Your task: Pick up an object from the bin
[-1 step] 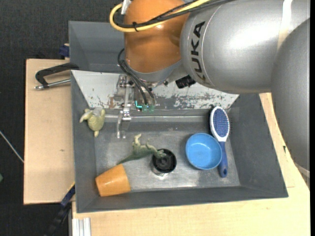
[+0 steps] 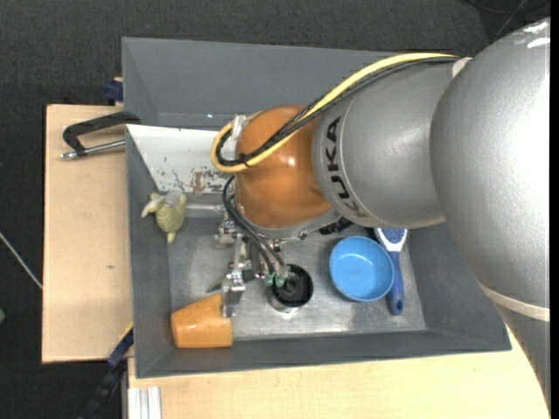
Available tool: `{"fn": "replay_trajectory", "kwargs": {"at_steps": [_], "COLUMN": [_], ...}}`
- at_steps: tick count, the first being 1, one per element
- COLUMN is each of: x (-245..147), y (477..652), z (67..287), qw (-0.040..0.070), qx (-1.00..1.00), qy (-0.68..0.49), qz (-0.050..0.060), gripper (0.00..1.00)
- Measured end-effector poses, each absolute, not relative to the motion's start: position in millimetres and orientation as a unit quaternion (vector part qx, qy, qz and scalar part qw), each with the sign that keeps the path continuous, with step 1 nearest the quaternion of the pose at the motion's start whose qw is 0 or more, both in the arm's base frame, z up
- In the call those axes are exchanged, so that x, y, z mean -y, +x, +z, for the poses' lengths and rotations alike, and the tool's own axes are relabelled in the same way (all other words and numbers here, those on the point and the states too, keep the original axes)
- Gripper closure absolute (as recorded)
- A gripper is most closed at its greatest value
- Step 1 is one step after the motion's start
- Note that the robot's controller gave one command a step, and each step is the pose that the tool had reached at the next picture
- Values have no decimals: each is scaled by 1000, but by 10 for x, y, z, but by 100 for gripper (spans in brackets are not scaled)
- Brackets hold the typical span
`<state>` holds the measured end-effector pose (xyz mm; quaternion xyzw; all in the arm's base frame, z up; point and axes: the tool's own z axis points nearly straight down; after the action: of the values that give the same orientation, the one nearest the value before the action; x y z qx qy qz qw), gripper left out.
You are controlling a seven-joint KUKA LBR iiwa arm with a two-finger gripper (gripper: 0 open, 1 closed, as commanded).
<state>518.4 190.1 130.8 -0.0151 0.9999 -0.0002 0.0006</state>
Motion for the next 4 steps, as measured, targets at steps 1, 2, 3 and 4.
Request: {"fn": "replay_trajectory", "kwargs": {"at_steps": [1, 2, 3, 4], "x": [-1917, -1784, -1622, -1771], "y": [5225, 5100, 5016, 4942], "z": [1274, 1077, 820, 766], "qw": [21, 3, 9, -6], "qx": [-1000, -1000, -1000, -998], "qy": [21, -18, 11, 59], "qz": [6, 3, 0, -9], "gripper": [0, 0, 0, 0]}}
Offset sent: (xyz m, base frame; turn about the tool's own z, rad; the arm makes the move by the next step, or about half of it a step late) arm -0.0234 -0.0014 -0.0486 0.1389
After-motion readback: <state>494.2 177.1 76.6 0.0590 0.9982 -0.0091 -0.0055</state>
